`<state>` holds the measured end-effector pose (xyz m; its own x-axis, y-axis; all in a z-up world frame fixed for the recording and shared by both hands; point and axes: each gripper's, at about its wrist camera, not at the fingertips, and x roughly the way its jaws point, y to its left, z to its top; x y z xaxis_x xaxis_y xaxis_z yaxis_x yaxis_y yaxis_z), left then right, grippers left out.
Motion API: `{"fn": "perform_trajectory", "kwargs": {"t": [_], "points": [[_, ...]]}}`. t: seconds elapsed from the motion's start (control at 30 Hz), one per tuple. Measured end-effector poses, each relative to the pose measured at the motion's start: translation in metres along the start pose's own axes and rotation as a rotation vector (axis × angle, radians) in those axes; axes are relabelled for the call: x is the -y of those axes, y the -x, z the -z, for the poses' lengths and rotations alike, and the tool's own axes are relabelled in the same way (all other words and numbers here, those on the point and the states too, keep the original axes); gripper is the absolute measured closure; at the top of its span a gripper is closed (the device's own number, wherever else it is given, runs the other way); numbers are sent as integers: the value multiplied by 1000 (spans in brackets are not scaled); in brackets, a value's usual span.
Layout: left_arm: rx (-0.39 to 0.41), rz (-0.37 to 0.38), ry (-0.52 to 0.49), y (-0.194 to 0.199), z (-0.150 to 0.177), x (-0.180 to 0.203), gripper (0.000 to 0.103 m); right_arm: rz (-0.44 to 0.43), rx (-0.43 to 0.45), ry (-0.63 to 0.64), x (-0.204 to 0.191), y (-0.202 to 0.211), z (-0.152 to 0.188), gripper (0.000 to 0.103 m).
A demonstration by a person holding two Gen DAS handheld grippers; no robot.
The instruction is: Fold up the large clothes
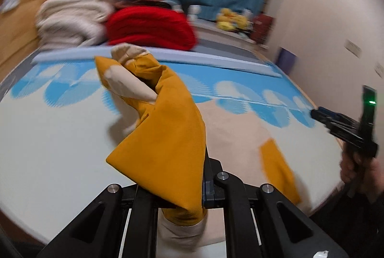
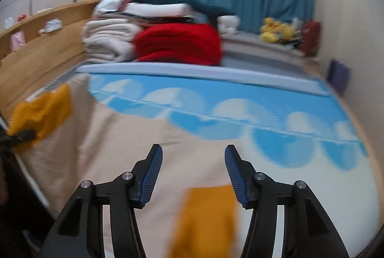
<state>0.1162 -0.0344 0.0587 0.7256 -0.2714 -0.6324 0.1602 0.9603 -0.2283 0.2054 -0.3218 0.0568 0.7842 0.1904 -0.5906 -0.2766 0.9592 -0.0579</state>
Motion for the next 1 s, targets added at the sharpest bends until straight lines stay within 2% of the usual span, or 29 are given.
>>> {"fn": "perform_trajectory", "kwargs": {"t": [0.07,0.13,0.2,0.23,0.3,0.33,0.43,0.5,0.57,0.6,0.67,0.77,0.83,0.93,1.0], "points": [[-11,42,-84,-12,-5,48,94,55,-18,-85,41,2,16,48],[-40,70,-173,-30,-4,97,94,85,-87,-208,71,4,34,49],[-76,100,-242,-50,5,139,94,96,-72,-287,94,16,44,49],[-114,127,-288,-68,15,167,94,103,-63,-300,102,22,47,49],[-193,165,-329,-98,35,198,94,116,-71,-307,118,28,54,49],[-262,185,-353,-123,53,215,93,122,-82,-310,123,29,60,49],[-424,173,-426,-169,90,237,84,110,-115,-342,139,31,72,49],[-451,173,-443,-175,99,236,77,85,-125,-356,146,33,74,49],[-454,231,-403,-163,91,228,65,53,-140,-360,147,33,78,49],[-468,282,-363,-154,83,219,55,26,-148,-359,145,29,79,49],[-468,369,-320,-130,69,208,54,-35,-165,-340,135,23,78,48],[-415,425,-321,-92,53,183,54,-135,-183,-328,116,16,75,48],[-388,419,-314,-77,49,169,54,-199,-202,-336,105,11,75,48],[-344,326,-285,-67,45,133,54,-301,-282,-344,83,-3,82,48],[-339,233,-236,-72,48,107,56,-332,-331,-328,69,-12,89,48]]}}
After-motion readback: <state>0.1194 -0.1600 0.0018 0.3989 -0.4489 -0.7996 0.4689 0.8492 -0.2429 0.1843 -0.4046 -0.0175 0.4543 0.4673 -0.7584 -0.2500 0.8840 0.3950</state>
